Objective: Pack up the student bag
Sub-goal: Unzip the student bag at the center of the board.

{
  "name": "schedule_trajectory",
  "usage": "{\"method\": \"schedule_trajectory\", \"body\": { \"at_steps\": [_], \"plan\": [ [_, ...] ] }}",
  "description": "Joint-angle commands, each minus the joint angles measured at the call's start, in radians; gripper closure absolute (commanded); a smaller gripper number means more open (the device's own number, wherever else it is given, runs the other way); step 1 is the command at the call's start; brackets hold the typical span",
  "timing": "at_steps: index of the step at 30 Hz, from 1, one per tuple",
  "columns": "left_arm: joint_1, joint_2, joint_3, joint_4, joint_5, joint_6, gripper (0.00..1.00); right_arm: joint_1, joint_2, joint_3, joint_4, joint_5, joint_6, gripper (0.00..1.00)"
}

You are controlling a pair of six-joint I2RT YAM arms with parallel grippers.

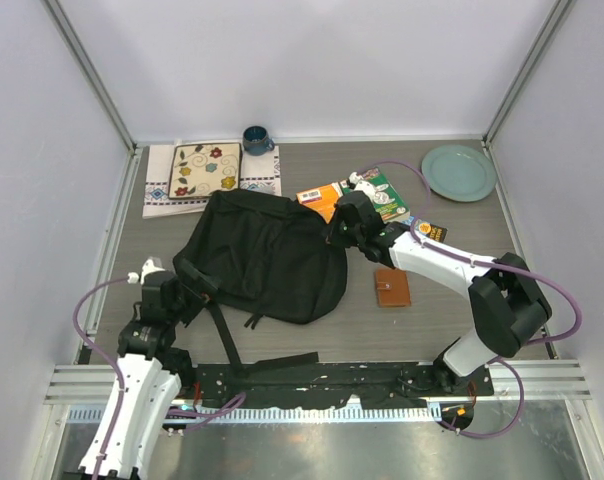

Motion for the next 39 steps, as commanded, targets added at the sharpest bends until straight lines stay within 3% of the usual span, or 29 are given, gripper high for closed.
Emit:
{"method": "schedule_trajectory", "body": {
  "at_steps": [1, 7, 13, 17, 24, 29, 32, 38, 39],
  "plan": [
    [-0.022, -0.05, -0.085, 0.083, 0.058, -0.09, 0.03, -0.014, -0.006, -0.024, 0.056, 0.024, -0.003, 0.99],
    [-0.16, -0.065, -0.092, 0.097, -0.065, -0.145, 0.04, -0.037, 0.023, -0.042, 0.068, 0.005, 0.007, 0.99],
    [-0.446, 0.099, -0.075, 0.161, -0.345, -0.212, 0.05, -0.048, 0.031, -0.057, 0.085, -0.025, 0.022, 0.99],
    [-0.577, 0.148, -0.109, 0.25, -0.434, -0.295, 0.15, -0.059, 0.025, -0.071, 0.094, -0.049, 0.031, 0.99],
    [-0.635, 0.162, -0.205, 0.405, -0.522, -0.38, 0.37, -0.065, 0.019, -0.105, 0.134, -0.1, 0.045, 0.99],
    [-0.635, 0.231, -0.219, 0.494, -0.53, -0.378, 0.45, -0.065, 0.02, -0.122, 0.151, -0.123, 0.047, 0.99],
    [-0.635, 0.264, -0.222, 0.525, -0.536, -0.377, 0.58, -0.065, 0.017, -0.125, 0.148, -0.131, 0.036, 0.99],
    [-0.635, 0.274, -0.222, 0.548, -0.545, -0.36, 0.85, -0.074, -0.021, -0.122, 0.114, -0.121, -0.01, 0.81],
    [-0.635, 0.269, -0.221, 0.548, -0.545, -0.358, 0.87, -0.079, -0.029, -0.122, 0.114, -0.12, -0.015, 0.72]
  ]
}}
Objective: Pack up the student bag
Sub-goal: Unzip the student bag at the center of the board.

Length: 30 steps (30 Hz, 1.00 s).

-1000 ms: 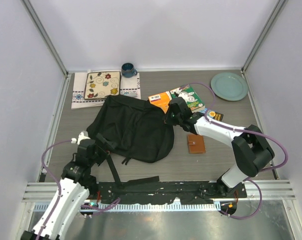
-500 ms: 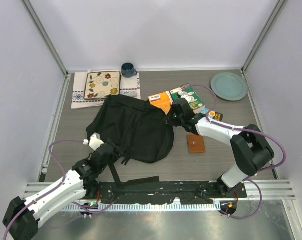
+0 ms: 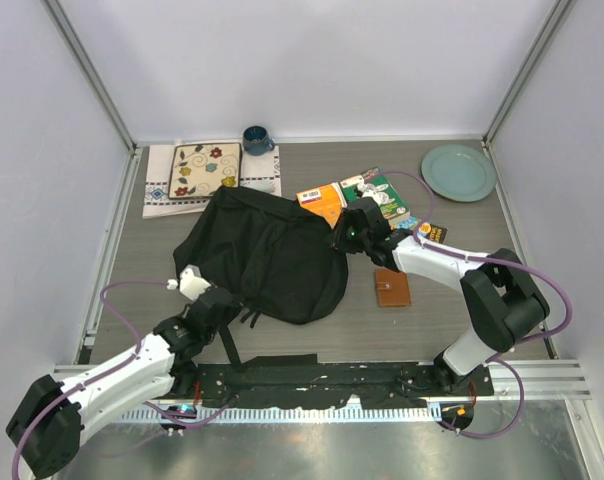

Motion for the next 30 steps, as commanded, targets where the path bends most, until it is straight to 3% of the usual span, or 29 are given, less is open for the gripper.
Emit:
{"method": "schedule_trajectory", "body": {
  "at_steps": [1, 3, 8, 10, 13, 16, 22, 25, 30],
  "plan": [
    [-0.002, -0.003, -0.005, 0.098, -0.046, 0.009, 0.89, -0.008, -0.073, 0.0, -0.031, -0.013, -0.043, 0.64],
    [-0.002, -0.021, -0.006, 0.096, -0.045, 0.012, 1.0, -0.013, -0.09, 0.006, -0.052, 0.001, -0.067, 0.41],
    [-0.002, -0.075, -0.006, 0.084, -0.037, 0.023, 1.0, -0.011, -0.263, -0.003, -0.161, 0.131, -0.101, 0.22],
    [-0.002, -0.103, 0.001, 0.069, -0.034, 0.029, 1.0, -0.011, -0.381, -0.047, -0.158, 0.121, -0.093, 0.21],
    [-0.004, -0.13, 0.012, 0.057, -0.023, 0.038, 1.0, 0.021, -0.464, -0.126, -0.111, -0.011, -0.017, 0.22],
    [-0.004, -0.135, 0.02, 0.052, -0.015, 0.04, 1.0, 0.205, -0.511, -0.201, -0.046, 0.016, 0.073, 0.25],
    [-0.002, -0.115, 0.035, 0.049, 0.008, 0.045, 1.0, 0.539, -0.44, -0.336, 0.219, 0.186, 0.226, 0.35],
    [-0.004, -0.112, 0.04, 0.047, 0.011, 0.051, 1.0, 0.643, -0.35, -0.35, 0.323, 0.261, 0.258, 0.38],
    [-0.004, -0.121, 0.038, 0.038, 0.011, 0.049, 1.0, 0.711, -0.206, -0.316, 0.435, 0.331, 0.293, 0.39]
  ]
}}
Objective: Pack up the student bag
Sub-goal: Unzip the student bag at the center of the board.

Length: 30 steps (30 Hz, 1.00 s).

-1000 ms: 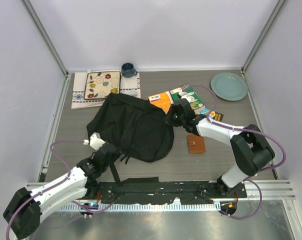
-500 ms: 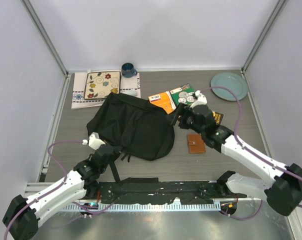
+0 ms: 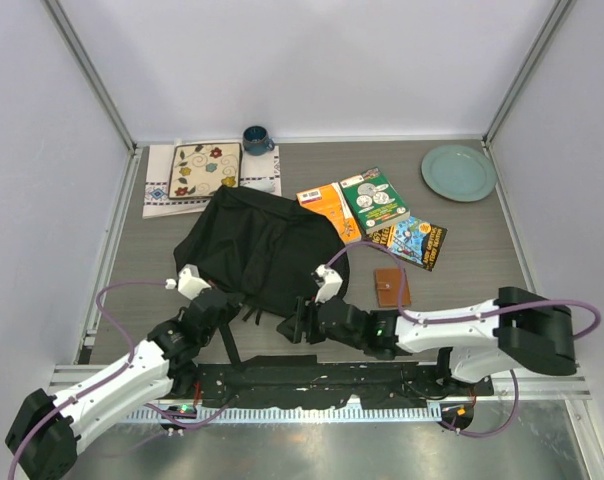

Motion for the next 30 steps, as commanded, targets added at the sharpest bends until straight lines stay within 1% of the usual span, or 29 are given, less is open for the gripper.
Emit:
{"method": "schedule_trajectory", "body": {
  "at_steps": [1, 4, 7, 11, 14, 19, 22, 25, 30],
  "plan": [
    [-0.002, -0.015, 0.051, 0.048, -0.012, 0.019, 1.0, 0.043, 0.114, 0.045, 0.226, 0.132, 0.066, 0.39],
    [-0.002, -0.022, 0.05, 0.045, -0.008, 0.019, 1.0, 0.061, 0.19, 0.06, 0.302, 0.156, 0.071, 0.43],
    [-0.002, -0.027, 0.05, 0.041, -0.005, 0.024, 1.0, 0.072, 0.244, 0.086, 0.355, 0.17, 0.051, 0.45],
    [-0.002, -0.031, 0.048, 0.038, 0.002, 0.031, 1.0, 0.073, 0.347, 0.161, 0.362, 0.167, 0.006, 0.47],
    [-0.002, -0.032, 0.047, 0.03, 0.005, 0.033, 1.0, 0.076, 0.385, 0.192, 0.373, 0.17, -0.007, 0.49],
    [-0.001, -0.041, 0.05, 0.022, 0.005, 0.034, 1.0, 0.082, 0.451, 0.23, 0.33, 0.217, 0.009, 0.52],
    [-0.002, -0.048, 0.05, 0.013, 0.002, 0.039, 1.0, 0.087, 0.465, 0.234, 0.33, 0.234, 0.013, 0.57],
    [-0.002, -0.056, 0.048, 0.002, -0.001, 0.04, 1.0, 0.095, 0.471, 0.238, 0.309, 0.257, 0.014, 0.6],
    [-0.002, -0.077, 0.051, -0.015, -0.001, 0.048, 1.0, 0.095, 0.481, 0.252, 0.264, 0.297, -0.007, 0.6]
  ]
}}
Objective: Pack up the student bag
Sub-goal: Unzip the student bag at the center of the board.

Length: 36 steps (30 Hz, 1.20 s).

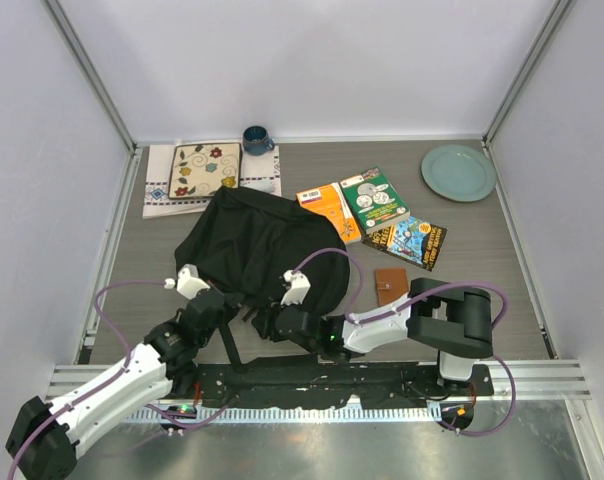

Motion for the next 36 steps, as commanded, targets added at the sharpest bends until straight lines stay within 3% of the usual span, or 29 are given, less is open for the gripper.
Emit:
{"method": "schedule_trajectory", "body": {
  "at_steps": [1, 17, 24, 32, 36],
  "plan": [
    [-0.002, -0.025, 0.052, 0.014, -0.013, 0.028, 1.0, 0.006, 0.011, 0.043, -0.011, 0.09, -0.034, 0.6],
    [-0.002, -0.033, 0.055, 0.033, 0.017, 0.065, 1.0, 0.006, 0.077, 0.104, 0.067, 0.125, -0.194, 0.58],
    [-0.002, -0.069, 0.043, 0.025, 0.017, 0.063, 1.0, 0.003, 0.094, 0.107, 0.064, 0.139, -0.191, 0.66],
    [-0.002, -0.074, 0.045, 0.031, 0.025, 0.063, 1.0, -0.004, 0.104, 0.116, 0.032, 0.167, -0.171, 0.69],
    [-0.001, -0.072, 0.045, 0.032, 0.027, 0.063, 1.0, -0.004, 0.11, 0.115, 0.029, 0.187, -0.163, 0.6]
  ]
}}
